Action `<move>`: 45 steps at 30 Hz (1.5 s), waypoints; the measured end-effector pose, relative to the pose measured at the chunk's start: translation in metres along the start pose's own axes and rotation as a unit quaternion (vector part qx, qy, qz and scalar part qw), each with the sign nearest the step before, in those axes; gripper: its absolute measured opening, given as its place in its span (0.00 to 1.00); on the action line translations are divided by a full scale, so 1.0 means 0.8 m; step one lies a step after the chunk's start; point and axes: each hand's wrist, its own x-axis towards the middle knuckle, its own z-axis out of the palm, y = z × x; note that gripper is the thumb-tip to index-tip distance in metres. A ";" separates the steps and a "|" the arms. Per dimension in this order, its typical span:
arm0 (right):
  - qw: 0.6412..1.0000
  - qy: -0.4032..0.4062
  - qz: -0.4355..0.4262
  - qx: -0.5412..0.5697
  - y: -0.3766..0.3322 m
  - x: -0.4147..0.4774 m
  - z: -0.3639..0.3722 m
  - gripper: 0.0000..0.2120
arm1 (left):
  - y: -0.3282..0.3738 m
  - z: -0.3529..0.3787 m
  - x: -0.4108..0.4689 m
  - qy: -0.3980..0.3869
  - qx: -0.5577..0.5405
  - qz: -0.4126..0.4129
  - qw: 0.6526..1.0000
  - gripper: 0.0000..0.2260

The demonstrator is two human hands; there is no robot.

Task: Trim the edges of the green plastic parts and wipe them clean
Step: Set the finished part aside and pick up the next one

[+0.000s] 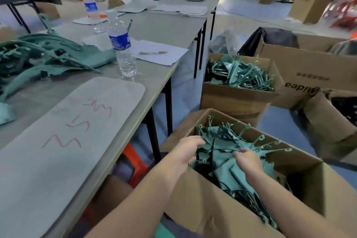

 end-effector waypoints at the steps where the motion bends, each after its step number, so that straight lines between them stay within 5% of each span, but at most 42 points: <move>1: 0.999 -0.021 -0.018 0.019 -0.011 -0.010 0.015 0.17 | 0.001 -0.011 0.001 0.021 0.008 0.013 1.000 0.14; 7: 0.955 -0.155 -0.190 0.166 -0.139 -0.138 0.066 0.10 | 0.045 -0.058 -0.035 0.098 0.081 0.189 0.974 0.15; 14: 0.852 -0.292 -0.307 0.308 -0.285 -0.292 0.089 0.06 | 0.118 -0.192 -0.179 0.292 0.105 0.371 0.875 0.11; 17: 0.796 -0.418 -0.359 0.251 -0.314 -0.368 0.130 0.08 | 0.103 -0.272 -0.247 0.407 0.071 0.377 0.829 0.08; 23: 0.711 -0.559 -0.396 0.158 -0.320 -0.495 0.246 0.10 | 0.013 -0.398 -0.348 0.628 -0.020 0.320 0.710 0.21; 26: 0.683 -0.591 -0.413 0.113 -0.329 -0.549 0.303 0.15 | -0.057 -0.451 -0.393 0.723 -0.028 0.269 0.635 0.13; 33: 0.675 -0.488 -0.553 -0.003 -0.356 -0.629 0.415 0.16 | -0.179 -0.513 -0.435 0.796 -0.018 0.137 0.589 0.14; 39: 0.652 -0.368 -0.663 -0.007 -0.388 -0.672 0.474 0.21 | -0.194 -0.536 -0.424 0.777 -0.007 0.141 0.613 0.32; 45: 0.585 -0.211 -0.757 -0.201 -0.419 -0.694 0.542 0.40 | -0.194 -0.548 -0.418 0.768 -0.020 0.162 0.620 0.40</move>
